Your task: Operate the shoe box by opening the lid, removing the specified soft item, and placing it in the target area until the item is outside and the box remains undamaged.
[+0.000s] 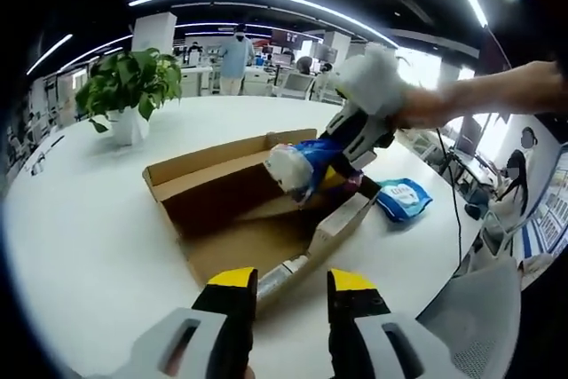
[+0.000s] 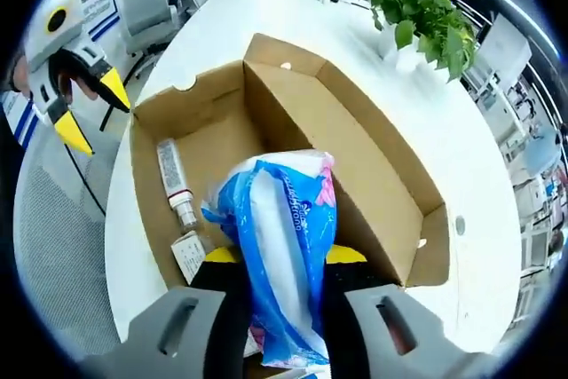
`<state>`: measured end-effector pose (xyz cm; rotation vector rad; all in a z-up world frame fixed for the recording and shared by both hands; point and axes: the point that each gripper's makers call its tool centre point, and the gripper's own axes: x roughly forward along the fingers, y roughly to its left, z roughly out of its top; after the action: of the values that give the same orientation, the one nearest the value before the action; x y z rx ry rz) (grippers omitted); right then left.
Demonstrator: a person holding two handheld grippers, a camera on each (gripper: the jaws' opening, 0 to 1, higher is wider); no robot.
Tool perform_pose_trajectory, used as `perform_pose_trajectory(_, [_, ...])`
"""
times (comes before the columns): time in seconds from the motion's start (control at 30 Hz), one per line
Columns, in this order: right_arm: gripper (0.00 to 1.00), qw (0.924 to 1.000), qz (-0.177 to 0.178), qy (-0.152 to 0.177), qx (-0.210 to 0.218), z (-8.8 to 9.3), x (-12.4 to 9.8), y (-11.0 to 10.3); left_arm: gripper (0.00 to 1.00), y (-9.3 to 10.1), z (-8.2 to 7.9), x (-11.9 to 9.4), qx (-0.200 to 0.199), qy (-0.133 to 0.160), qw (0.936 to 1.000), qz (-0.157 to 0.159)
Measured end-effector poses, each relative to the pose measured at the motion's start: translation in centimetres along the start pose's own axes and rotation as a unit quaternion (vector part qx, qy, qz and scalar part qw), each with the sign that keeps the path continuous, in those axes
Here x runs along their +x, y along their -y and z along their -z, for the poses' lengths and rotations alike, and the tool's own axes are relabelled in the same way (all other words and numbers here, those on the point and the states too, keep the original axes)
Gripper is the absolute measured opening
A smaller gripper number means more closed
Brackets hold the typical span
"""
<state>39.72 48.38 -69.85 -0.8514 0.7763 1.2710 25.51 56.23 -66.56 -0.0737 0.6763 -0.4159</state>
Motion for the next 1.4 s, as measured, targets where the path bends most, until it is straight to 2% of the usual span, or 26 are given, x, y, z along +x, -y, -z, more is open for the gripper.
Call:
perform_pose_trajectory(0.3, [0.25, 0.9997, 0.018, 0.013, -0.013, -0.9, -2.3, 0.4, 0.32, 1.1, -0.4, 0.1, 0.009, -0.001, 0.9999, 0.01])
perform_pose_trajectory(0.57, [0.25, 0.9992, 0.033, 0.017, -0.017, -0.7, -4.4, 1.1, 0.31, 1.5, -0.5, 0.0, 0.009, 0.002, 0.9999, 0.012])
perform_pose_trajectory(0.73, [0.25, 0.9987, 0.045, 0.014, -0.018, 0.0, -5.3, 1.5, 0.31, 2.2, -0.1, 0.1, 0.017, -0.007, 0.9996, 0.02])
perform_pose_trajectory(0.97, [0.25, 0.998, 0.059, 0.003, -0.023, 1.6, -6.6, 2.3, 0.31, 3.0, -0.7, 0.4, 0.024, -0.006, 0.9993, 0.027])
perform_pose_trajectory(1.4, [0.25, 0.9969, 0.079, 0.002, 0.002, 4.8, -8.7, 2.6, 0.31, 3.5, -1.6, 0.4, 0.041, -0.006, 0.9988, 0.028])
